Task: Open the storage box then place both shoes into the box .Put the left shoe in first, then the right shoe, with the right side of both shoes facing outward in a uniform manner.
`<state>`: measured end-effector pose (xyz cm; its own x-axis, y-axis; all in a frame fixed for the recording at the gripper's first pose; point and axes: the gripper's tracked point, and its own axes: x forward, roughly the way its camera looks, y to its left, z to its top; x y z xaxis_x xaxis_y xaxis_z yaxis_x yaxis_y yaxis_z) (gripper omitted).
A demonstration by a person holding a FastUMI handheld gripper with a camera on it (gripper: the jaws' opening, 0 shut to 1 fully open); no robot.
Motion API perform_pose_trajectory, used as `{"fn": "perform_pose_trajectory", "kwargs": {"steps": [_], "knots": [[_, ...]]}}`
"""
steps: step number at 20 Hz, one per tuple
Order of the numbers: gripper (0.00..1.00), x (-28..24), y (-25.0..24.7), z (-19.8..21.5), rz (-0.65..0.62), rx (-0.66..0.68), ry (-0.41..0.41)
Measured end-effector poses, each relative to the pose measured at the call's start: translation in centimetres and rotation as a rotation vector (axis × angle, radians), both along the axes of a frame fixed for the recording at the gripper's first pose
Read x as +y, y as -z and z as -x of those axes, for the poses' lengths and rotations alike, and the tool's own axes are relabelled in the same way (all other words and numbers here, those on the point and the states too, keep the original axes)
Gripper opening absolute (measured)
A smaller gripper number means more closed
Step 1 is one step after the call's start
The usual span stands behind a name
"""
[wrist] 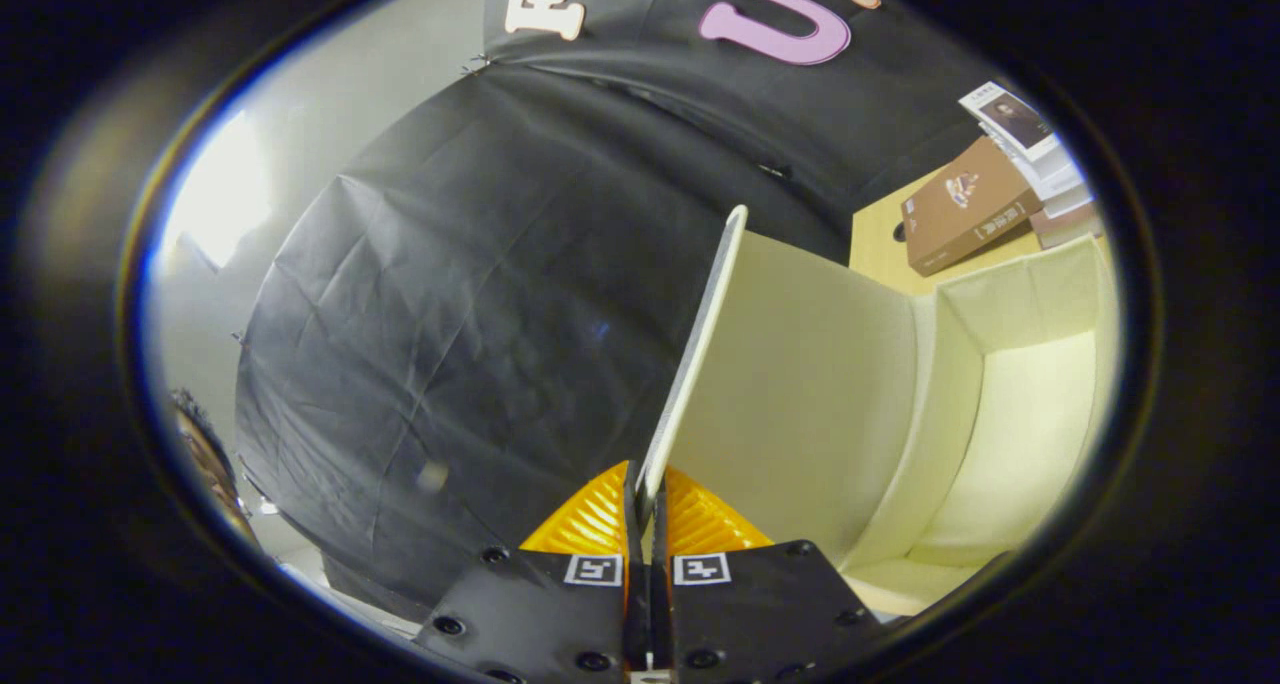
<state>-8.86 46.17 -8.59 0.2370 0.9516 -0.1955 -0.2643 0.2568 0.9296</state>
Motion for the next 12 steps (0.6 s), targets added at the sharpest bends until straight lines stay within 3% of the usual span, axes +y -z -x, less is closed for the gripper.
{"fn": "perform_pose_trajectory", "kwargs": {"steps": [4,7,12], "knots": [[0.13,2.6,0.7,0.7,0.020,-0.027,-0.051],[0.21,3.8,0.6,0.9,0.035,-0.081,-0.074],[0.60,2.0,1.6,1.0,0.094,-0.169,-0.073]]}}
